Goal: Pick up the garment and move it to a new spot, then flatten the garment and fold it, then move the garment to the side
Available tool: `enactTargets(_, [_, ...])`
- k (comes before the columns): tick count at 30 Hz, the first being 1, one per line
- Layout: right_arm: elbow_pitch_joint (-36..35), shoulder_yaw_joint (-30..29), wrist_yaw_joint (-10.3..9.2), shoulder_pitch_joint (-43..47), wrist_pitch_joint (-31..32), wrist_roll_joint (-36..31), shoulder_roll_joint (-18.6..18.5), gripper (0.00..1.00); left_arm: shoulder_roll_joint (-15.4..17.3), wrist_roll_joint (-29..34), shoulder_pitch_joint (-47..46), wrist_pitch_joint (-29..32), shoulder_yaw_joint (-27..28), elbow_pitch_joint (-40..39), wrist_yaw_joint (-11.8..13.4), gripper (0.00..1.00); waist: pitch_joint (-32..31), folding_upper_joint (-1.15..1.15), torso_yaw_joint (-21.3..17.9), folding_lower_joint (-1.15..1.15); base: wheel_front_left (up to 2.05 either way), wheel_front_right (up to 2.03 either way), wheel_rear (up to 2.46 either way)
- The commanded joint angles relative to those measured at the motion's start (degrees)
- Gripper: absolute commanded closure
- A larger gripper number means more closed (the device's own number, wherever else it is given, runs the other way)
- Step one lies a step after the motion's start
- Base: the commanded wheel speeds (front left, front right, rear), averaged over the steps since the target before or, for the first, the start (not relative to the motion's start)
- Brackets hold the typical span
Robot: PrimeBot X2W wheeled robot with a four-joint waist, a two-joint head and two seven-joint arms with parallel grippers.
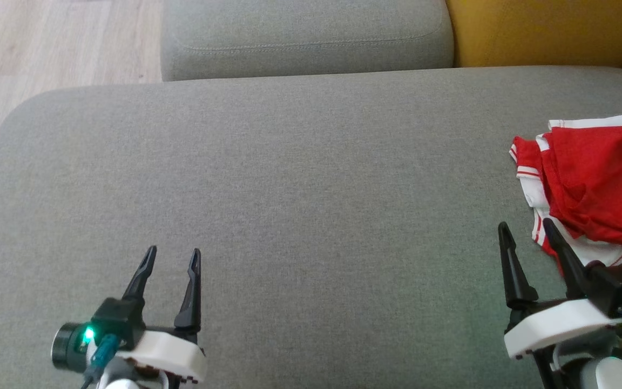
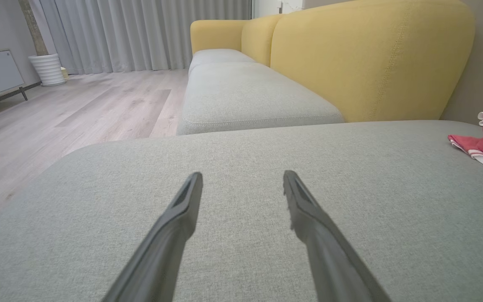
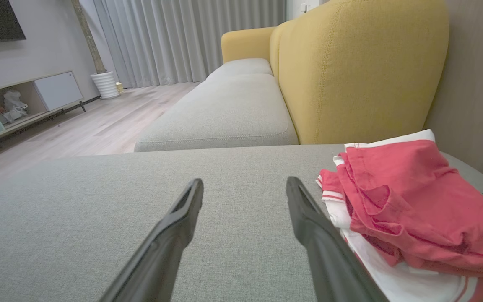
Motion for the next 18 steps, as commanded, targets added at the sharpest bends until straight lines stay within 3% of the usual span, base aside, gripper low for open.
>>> enactTargets(1, [-2.33, 1.36, 0.39, -1.77, 0.21, -0.27, -0.21, 0.00, 0.87, -0.40, -2.18, -0.09, 1.66, -1.79, 0.47, 0.00, 0.03, 0.00, -0.01, 0.00, 0.00, 0.00, 0.00])
enactTargets(18, [-2.83, 1.21, 0.39, -1.74, 0.58, -0.10, -0.20, 0.00, 0.77, -0.93, -2.95, -0.17, 0.81, -1.06, 1.29, 0.00, 0.17, 0.00, 0.48, 0.00, 0.00, 0.00, 0.00])
